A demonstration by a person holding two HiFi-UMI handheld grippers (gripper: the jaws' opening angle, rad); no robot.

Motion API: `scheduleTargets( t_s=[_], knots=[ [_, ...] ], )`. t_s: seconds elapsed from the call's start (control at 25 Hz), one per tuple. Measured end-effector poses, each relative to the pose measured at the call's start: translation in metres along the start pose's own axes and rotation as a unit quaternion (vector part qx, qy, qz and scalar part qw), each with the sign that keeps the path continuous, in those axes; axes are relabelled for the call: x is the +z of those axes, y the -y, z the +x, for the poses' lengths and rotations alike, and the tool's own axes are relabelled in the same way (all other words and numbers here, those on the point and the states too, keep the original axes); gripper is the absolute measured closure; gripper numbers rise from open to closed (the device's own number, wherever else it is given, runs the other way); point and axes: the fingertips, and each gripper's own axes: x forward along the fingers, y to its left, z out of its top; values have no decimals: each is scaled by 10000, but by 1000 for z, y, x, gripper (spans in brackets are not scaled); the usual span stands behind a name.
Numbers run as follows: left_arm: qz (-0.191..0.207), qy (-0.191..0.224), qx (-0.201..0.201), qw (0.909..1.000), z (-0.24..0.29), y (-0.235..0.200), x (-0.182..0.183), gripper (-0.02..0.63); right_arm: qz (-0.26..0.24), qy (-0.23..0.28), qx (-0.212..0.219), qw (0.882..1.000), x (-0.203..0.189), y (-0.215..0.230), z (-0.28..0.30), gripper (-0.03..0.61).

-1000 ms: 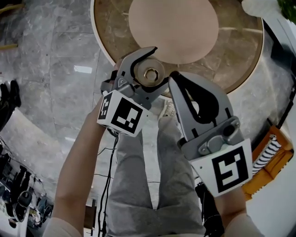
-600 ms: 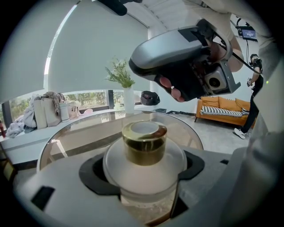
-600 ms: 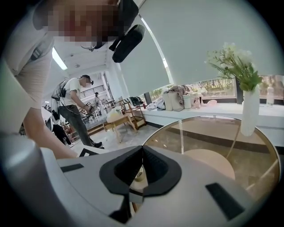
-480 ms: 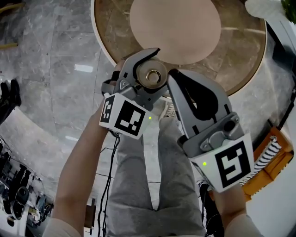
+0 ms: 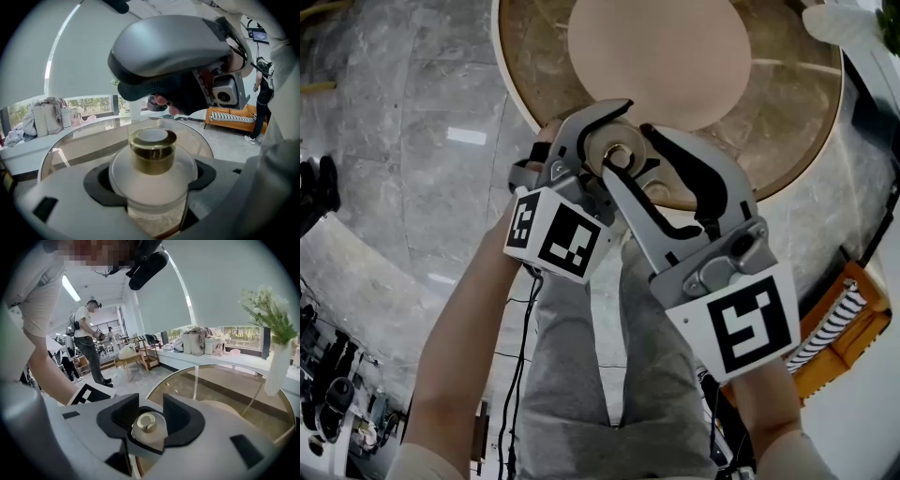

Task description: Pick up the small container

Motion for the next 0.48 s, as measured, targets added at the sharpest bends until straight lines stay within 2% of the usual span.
scheduleTargets(
  t_s=[0.24, 0.48],
  knots=[
    [-5, 7, -13, 10000, -6, -5, -6, 273, -581, -370, 144, 9975, -19, -14, 15, 413],
    [7, 10, -26, 10000, -6, -3, -6, 273, -653, -465, 280, 9964, -36, -18, 20, 413]
  ],
)
